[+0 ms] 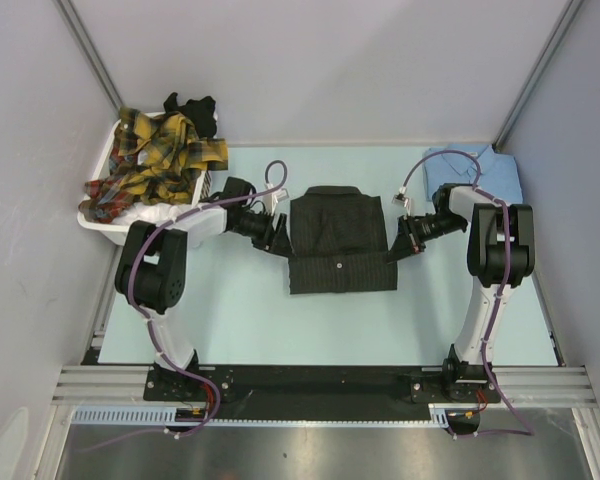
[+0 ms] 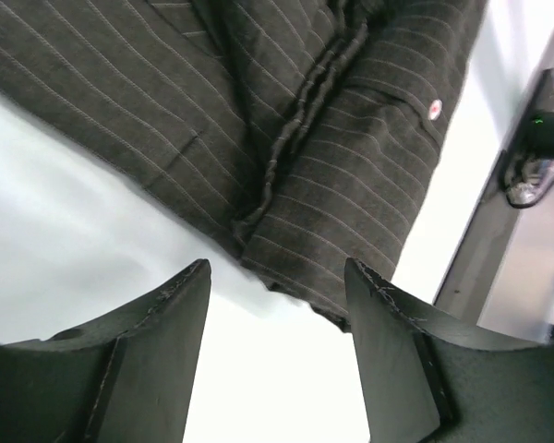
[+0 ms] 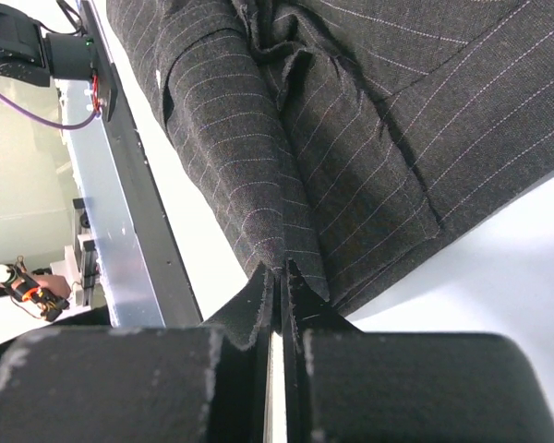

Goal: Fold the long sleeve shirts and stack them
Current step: Fold the shirt

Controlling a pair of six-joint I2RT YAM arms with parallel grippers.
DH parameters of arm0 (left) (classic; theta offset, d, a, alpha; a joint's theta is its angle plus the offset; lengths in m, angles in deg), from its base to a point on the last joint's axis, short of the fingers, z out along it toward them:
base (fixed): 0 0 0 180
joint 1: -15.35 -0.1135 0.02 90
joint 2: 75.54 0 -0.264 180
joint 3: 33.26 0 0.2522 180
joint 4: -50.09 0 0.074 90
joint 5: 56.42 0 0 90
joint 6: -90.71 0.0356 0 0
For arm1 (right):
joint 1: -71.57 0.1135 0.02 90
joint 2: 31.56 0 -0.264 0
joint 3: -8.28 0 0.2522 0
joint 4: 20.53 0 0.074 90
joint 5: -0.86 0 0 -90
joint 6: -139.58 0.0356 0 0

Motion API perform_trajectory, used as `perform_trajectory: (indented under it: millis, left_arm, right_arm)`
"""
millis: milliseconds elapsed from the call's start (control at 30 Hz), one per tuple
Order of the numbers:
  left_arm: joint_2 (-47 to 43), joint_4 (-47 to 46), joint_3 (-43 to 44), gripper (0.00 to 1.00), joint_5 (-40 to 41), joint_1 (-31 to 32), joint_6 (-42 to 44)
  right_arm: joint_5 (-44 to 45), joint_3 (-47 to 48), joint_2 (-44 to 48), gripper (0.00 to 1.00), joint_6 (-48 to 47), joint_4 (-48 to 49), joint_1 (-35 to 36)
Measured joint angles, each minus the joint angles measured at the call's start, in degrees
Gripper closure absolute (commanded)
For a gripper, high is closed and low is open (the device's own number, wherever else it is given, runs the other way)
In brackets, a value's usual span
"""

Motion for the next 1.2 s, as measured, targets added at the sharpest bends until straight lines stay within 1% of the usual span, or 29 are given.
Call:
perform_trajectory:
  millis: [200, 267, 367, 400, 467, 500, 567, 600, 700, 900, 1000, 1133, 1200]
  left_arm:
    - [0.0, -3.5, -3.5, 0.36, -3.0, 0.3, -2.8]
    - [0.0, -5.2, -4.8, 0.38, -3.7, 0.5, -3.4]
    - [0.0, -6.7, -6.2, 0.49, -4.2, 0.7, -3.9]
    - [0.0, -7.1, -6.5, 0.58, -4.4, 0.9, -4.0]
    - [0.0, -7.8, -6.9, 0.68, -5.0, 1.2, -4.2]
    - [0.0, -8.1, -7.2, 0.76, -5.3, 1.3, -4.3]
    - [-0.2, -8.4, -7.7, 0.82, -5.4, 1.5, -4.5]
    - [-0.5, -8.5, -8.0, 0.89, -5.4, 1.6, -4.5]
    - [-1.8, -8.6, -8.2, 1.0, -5.4, 1.5, -4.9]
    - [-3.9, -8.3, -8.0, 1.0, -5.4, 1.2, -5.0]
    - [-4.0, -6.5, -6.4, 1.0, -5.3, 0.9, -4.7]
    - [-3.5, -4.1, -1.2, 1.0, -4.8, 0.7, -3.8]
    - [-2.4, -2.8, 3.1, 1.0, -4.1, 0.5, -3.4]
  right_arm:
    - [0.3, -0.2, 0.0, 1.0, 0.7, 0.7, 0.0]
    - [0.4, -0.4, 0.0, 1.0, 0.8, 0.7, 0.0]
    - [0.4, -0.5, 0.0, 1.0, 0.9, 0.9, 0.0]
    - [0.4, -0.6, 0.0, 1.0, 0.9, 0.9, 0.0]
    - [0.4, -0.6, 0.0, 1.0, 1.1, 0.9, 0.0]
    - [0.4, -0.6, 0.0, 1.0, 1.3, 0.9, 0.0]
    - [0.3, -0.6, 0.0, 1.0, 1.6, 1.0, 0.0]
    - [0.3, -0.6, 0.0, 1.0, 1.9, 1.0, 0.0]
    - [0.3, -0.6, 0.0, 1.0, 2.4, 1.1, 0.0]
    - [0.3, -0.1, 0.3, 1.0, 4.0, 0.9, 0.0]
    - [0.3, 2.5, 0.3, 1.0, 5.1, 0.6, 0.0]
    - [0.3, 8.8, 0.1, 1.0, 7.0, 0.5, 0.0]
    - [0.3, 12.9, -0.8, 1.0, 7.9, 0.3, 0.0]
